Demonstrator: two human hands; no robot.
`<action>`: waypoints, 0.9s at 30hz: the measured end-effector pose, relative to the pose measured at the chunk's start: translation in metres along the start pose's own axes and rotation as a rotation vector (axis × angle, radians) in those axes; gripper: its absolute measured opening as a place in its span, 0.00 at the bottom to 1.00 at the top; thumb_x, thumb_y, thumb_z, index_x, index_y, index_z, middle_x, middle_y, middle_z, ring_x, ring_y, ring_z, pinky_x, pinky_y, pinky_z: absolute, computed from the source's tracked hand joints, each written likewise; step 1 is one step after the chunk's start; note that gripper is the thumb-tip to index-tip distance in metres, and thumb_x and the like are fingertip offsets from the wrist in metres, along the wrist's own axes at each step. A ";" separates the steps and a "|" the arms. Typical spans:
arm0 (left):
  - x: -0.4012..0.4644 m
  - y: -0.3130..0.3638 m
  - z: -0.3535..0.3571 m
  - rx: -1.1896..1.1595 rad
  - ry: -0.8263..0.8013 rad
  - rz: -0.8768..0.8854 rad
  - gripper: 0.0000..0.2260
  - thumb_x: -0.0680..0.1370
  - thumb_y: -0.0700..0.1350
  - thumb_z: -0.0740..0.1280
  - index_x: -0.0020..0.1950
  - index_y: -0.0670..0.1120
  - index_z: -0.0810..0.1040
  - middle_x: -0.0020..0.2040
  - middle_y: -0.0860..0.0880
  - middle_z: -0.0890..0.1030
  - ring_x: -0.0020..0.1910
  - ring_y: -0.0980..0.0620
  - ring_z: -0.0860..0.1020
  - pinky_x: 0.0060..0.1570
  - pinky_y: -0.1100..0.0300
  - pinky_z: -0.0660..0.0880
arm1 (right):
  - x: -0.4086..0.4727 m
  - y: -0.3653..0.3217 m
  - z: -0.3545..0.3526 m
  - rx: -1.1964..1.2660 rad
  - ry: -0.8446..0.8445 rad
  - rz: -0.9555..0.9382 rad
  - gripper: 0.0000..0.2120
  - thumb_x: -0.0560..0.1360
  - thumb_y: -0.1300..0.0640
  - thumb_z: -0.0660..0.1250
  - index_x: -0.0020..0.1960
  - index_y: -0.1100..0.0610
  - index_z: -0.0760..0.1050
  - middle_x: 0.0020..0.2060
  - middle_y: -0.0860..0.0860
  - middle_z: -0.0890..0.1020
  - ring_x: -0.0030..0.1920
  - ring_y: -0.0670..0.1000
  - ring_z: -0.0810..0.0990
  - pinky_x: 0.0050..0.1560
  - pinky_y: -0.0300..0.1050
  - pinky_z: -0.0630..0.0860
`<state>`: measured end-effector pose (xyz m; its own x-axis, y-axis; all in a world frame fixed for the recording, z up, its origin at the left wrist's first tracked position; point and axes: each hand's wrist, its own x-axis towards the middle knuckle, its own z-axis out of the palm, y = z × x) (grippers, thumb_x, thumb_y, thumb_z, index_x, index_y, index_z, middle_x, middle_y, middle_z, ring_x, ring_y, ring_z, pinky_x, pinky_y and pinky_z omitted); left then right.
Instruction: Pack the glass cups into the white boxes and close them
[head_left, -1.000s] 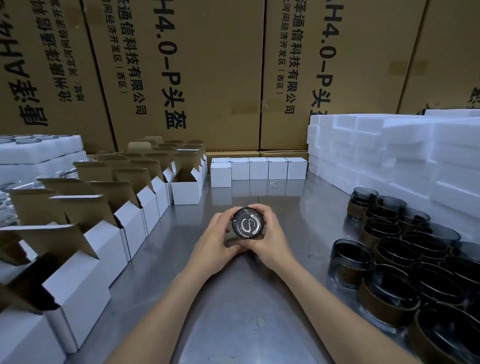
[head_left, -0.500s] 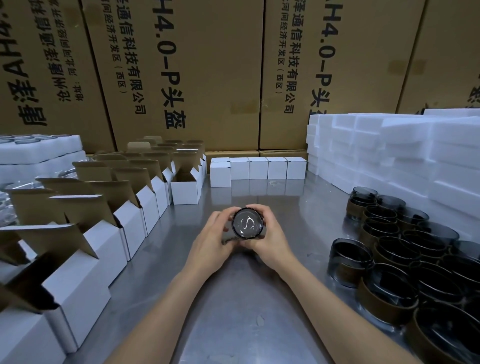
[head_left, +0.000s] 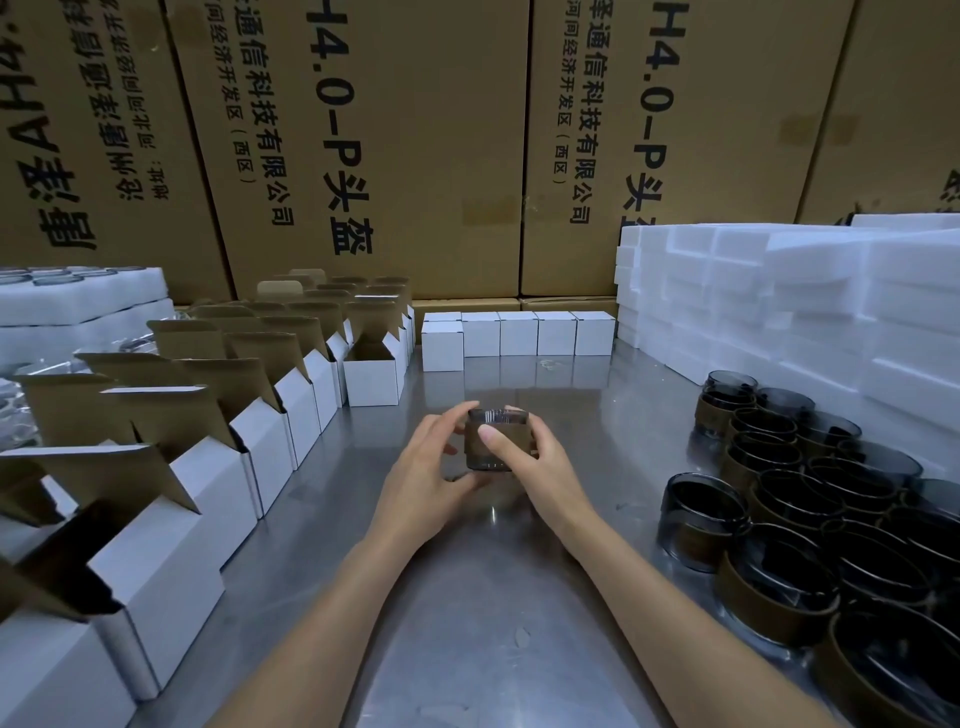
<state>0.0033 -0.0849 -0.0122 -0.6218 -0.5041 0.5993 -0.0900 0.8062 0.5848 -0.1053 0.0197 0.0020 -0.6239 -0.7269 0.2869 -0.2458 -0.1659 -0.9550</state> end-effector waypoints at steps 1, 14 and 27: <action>0.001 0.000 0.000 -0.032 0.010 -0.017 0.29 0.71 0.49 0.75 0.69 0.57 0.68 0.57 0.59 0.74 0.52 0.59 0.75 0.52 0.54 0.77 | 0.000 -0.002 -0.001 0.035 -0.028 0.012 0.18 0.74 0.47 0.69 0.62 0.50 0.73 0.53 0.46 0.81 0.53 0.46 0.80 0.51 0.37 0.76; 0.003 0.014 -0.007 -0.355 0.068 -0.248 0.16 0.68 0.64 0.66 0.43 0.53 0.79 0.37 0.59 0.82 0.39 0.62 0.78 0.41 0.72 0.71 | 0.007 -0.004 -0.014 -0.010 -0.252 0.191 0.39 0.60 0.24 0.61 0.51 0.57 0.79 0.43 0.53 0.85 0.36 0.46 0.80 0.44 0.40 0.73; 0.004 0.013 -0.011 -0.589 0.045 -0.377 0.19 0.65 0.63 0.70 0.45 0.50 0.82 0.42 0.51 0.83 0.40 0.54 0.81 0.40 0.60 0.78 | 0.001 -0.008 -0.014 -0.032 -0.267 0.182 0.25 0.73 0.35 0.63 0.52 0.55 0.82 0.48 0.54 0.85 0.51 0.51 0.83 0.60 0.48 0.75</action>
<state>0.0076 -0.0795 0.0040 -0.5970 -0.7390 0.3120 0.1512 0.2783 0.9485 -0.1143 0.0294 0.0111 -0.4440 -0.8926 0.0776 -0.1739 0.0009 -0.9848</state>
